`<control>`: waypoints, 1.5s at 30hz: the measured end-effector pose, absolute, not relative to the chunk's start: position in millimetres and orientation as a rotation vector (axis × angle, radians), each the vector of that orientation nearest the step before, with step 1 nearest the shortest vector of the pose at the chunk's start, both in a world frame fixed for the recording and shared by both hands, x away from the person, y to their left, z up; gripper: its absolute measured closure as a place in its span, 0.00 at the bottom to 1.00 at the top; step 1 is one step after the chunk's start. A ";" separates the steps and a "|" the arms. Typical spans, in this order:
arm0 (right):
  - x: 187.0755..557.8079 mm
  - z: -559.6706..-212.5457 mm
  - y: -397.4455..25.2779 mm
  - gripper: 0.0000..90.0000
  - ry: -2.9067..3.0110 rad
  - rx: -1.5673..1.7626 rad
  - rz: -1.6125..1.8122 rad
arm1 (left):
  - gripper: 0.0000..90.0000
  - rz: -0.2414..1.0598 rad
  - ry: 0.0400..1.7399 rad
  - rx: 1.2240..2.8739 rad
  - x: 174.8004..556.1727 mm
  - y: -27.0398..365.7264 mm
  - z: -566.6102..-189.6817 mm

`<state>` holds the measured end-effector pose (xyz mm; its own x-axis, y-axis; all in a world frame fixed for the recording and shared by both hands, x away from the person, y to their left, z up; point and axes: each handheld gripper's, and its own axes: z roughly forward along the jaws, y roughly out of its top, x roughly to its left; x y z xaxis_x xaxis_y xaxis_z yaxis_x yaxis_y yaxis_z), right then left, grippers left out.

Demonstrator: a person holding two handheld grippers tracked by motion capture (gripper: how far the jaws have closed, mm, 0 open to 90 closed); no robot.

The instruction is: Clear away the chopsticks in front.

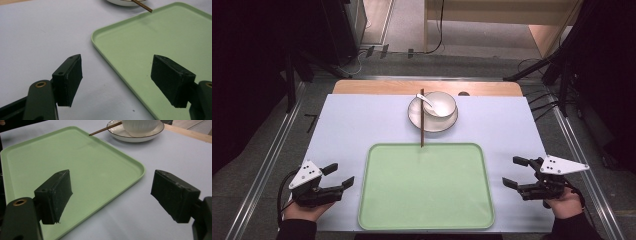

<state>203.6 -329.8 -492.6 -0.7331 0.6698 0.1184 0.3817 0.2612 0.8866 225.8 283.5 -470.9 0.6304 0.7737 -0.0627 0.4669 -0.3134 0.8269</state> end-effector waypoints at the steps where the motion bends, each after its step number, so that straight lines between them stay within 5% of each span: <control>1: 203.4 -492.5 -329.8 0.20 2.255 0.971 1.461 | 0.28 0.439 0.975 1.968 225.8 283.5 -471.0; 45: 203.9 -492.2 -327.1 0.20 2.269 0.950 1.454 | 0.45 0.326 1.075 1.933 231.3 291.9 -473.6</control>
